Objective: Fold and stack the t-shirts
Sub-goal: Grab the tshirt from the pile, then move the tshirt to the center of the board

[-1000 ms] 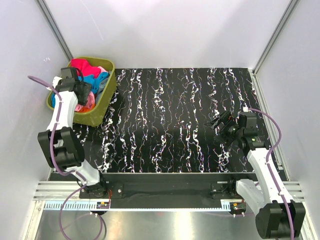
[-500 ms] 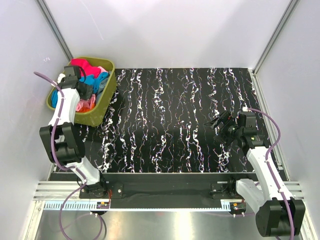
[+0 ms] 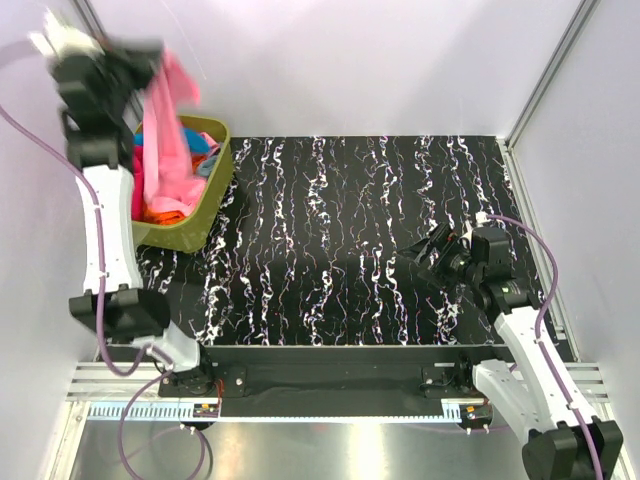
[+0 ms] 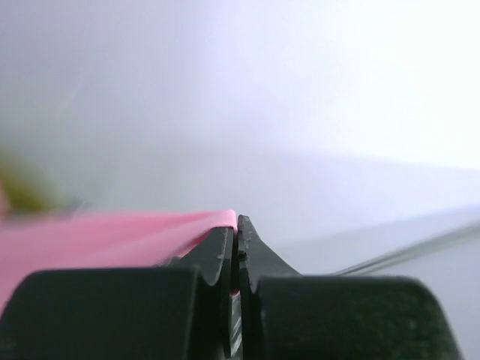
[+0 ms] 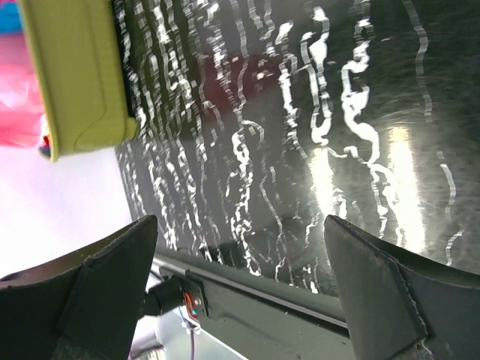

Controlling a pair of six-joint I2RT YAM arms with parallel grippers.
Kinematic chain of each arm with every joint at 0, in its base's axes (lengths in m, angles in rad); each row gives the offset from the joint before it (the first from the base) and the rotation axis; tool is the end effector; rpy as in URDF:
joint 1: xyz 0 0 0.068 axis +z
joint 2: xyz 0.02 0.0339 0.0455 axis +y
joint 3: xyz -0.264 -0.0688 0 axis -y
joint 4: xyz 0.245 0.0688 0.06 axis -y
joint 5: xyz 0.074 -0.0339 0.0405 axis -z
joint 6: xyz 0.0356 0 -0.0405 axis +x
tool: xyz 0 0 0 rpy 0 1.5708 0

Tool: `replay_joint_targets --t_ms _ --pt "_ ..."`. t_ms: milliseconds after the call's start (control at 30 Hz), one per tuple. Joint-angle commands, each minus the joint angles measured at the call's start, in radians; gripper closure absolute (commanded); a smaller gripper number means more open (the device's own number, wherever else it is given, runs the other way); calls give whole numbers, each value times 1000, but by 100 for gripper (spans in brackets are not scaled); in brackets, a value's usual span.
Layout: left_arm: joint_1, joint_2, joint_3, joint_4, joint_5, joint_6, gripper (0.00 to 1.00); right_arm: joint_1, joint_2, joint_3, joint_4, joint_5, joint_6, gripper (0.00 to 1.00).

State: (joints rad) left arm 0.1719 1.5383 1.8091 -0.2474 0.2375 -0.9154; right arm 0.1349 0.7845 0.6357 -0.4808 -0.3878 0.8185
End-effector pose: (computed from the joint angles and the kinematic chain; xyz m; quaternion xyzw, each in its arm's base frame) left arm 0.3364 0.0499 0.5033 -0.2864 0.6377 -0.3351 0.6317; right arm 0.1674 0.0363 0.2600 0.2108 0.8533 0.3567 0.3165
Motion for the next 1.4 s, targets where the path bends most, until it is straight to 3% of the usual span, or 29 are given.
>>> replay_joint_targets --t_ms 0,67,133,167,367,500,633,667,700,733,800,867,933,1000,1033,1100,1200,1367 --pt "8 57 511 434 203 -11 100 34 -39 -5 36 -29 1 0" --pt "57 213 801 541 157 -198 100 40 -66 -19 36 -36 10 0" --pt "86 278 863 713 74 -369 100 40 -83 -28 36 -34 16 0" --pt "103 287 836 747 15 -496 100 40 -99 -34 36 -39 19 0" --pt "97 250 728 875 32 -698 100 68 -103 -7 21 -79 -1 0" --pt "-49 217 661 924 158 -787 100 78 -114 -8 22 -62 8 0" --pt "-320 46 439 858 331 -679 100 78 -128 -10 21 -45 21 0" --pt "-357 -1 298 818 391 -624 100 78 -129 -7 21 -43 28 0" --pt "-397 -48 215 674 405 -558 100 80 -126 -7 19 -42 34 0" --pt "-466 -107 126 592 398 -434 100 80 -125 -7 18 -45 51 0" --pt "-520 -236 -122 498 379 -354 100 80 -100 1 10 -75 47 0" --pt "-538 -327 -329 453 369 -344 100 80 -74 12 -7 -95 33 0" --pt "-564 -378 -434 392 358 -279 100 81 -53 36 -62 -92 -2 0" --pt "-568 -458 -522 251 295 -200 100 86 5 91 -117 -88 -88 2" --pt "-568 -481 -546 73 252 -130 99 92 25 120 -160 -88 -137 4" --pt "-568 -512 -628 -27 162 -77 97 118 76 133 -168 -102 -163 7" --pt "-532 -541 -763 -79 174 -60 100 231 143 140 -139 -88 -176 12" --pt "-509 -619 -867 -70 125 -83 100 583 345 157 25 7 -170 9"
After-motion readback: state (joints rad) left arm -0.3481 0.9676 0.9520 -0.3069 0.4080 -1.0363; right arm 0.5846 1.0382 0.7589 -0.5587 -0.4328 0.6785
